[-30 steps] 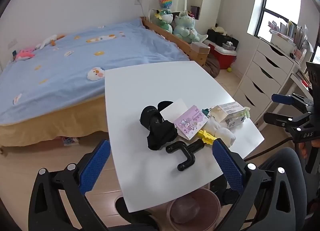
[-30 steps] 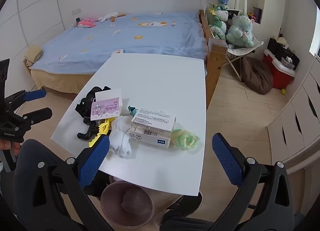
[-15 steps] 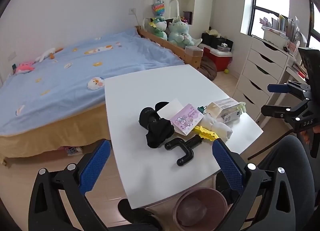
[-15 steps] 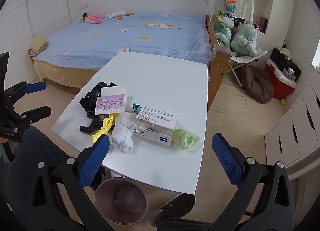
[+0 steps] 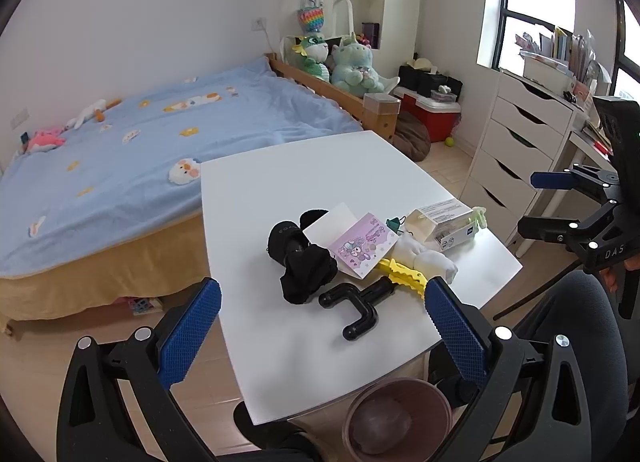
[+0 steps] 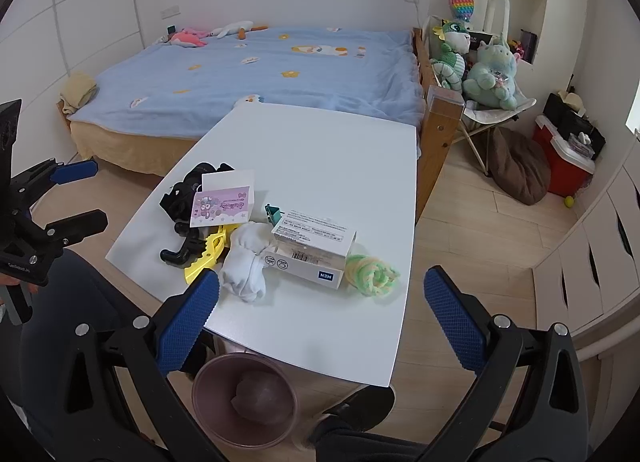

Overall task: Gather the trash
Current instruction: 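Move the right gripper toward the green-yellow yarn ball on the table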

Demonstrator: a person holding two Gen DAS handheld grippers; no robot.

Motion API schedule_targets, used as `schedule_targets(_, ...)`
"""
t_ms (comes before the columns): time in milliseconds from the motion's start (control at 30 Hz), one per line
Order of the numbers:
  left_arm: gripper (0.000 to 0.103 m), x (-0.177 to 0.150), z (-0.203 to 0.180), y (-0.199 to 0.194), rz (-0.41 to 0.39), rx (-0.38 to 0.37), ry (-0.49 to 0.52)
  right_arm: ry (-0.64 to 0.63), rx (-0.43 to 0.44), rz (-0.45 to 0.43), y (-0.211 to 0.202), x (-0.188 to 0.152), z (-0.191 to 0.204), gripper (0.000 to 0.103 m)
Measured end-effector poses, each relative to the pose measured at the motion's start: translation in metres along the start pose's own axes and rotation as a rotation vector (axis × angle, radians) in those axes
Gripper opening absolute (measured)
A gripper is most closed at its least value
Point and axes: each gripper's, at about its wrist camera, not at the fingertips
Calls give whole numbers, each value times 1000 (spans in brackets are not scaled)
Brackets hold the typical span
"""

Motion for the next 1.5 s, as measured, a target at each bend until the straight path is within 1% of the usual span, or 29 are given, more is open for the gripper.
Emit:
schedule_targets(33,98,-1,-5,-7,-1,4,-1,2,1,0,0,0,-1,100)
schedule_targets(233,98,-1,-5,-8,-3,0,-7,6,5,8,3,-2,-4,100)
schedule_targets(933,98,-5,-7,1,11,1,-6,10,6,30,10,-6,-9,100)
schedule_targets(1100,98,-6,-8,2,9,-1,-8,-4,-2,53,17,-10,-16,100)
schedule_targets(1233,98,-6,-8,3,15,-1,-4,-19,0,91,30,-13,-27,100)
schedule_targets(1367,98,-7,-7,4,21,3,-7,-83,-10,130,45,-14,-33,100)
schedule_targets(1500,98,-8,-3,6,31,5,-17,-130,6,159,58,-12,-42,100)
Point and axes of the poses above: each gripper's, at about its wrist camera, not at the fingertips, and y roughly the way its jaws point, z to its left, x to its top, and after that the axes turned 3 degrees about x, right-handed
